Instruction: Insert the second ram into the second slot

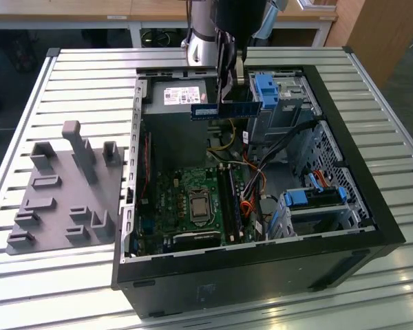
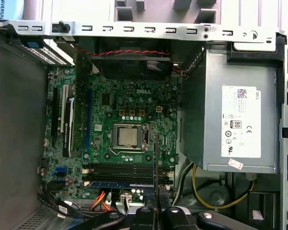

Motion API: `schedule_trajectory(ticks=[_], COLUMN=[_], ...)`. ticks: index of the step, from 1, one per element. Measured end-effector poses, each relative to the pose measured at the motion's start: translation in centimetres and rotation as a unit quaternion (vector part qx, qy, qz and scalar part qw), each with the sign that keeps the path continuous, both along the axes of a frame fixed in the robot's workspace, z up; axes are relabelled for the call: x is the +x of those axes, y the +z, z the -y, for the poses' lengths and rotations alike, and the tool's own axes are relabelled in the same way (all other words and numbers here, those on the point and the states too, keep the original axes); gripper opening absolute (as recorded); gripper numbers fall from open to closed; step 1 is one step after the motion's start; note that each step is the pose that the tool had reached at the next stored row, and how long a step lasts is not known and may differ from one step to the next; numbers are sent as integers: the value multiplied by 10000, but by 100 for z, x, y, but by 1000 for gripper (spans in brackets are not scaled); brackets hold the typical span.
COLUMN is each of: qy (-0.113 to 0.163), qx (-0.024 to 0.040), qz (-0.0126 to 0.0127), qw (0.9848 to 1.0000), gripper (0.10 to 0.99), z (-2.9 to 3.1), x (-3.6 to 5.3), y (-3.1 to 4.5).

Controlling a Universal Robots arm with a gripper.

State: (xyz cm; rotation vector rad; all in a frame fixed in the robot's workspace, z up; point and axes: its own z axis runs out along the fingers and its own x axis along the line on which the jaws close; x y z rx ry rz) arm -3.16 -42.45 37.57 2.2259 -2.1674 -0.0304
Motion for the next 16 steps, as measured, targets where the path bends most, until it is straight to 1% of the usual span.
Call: schedule_trajectory(ticks=[4,5,9,13,14,16], qy=[0,0,0,0,1,0], qx=[1,1,3,11,15,23], qz=[2,8,64,139,148,151], qw=[10000,10000,10000,9999,9999,9999], gripper=[137,137,137,137,137,137], z=[72,95,166,223,237,275], x=[0,0,-3,-7,-6,-7], y=[-3,-5,-15,-30,-32,-33])
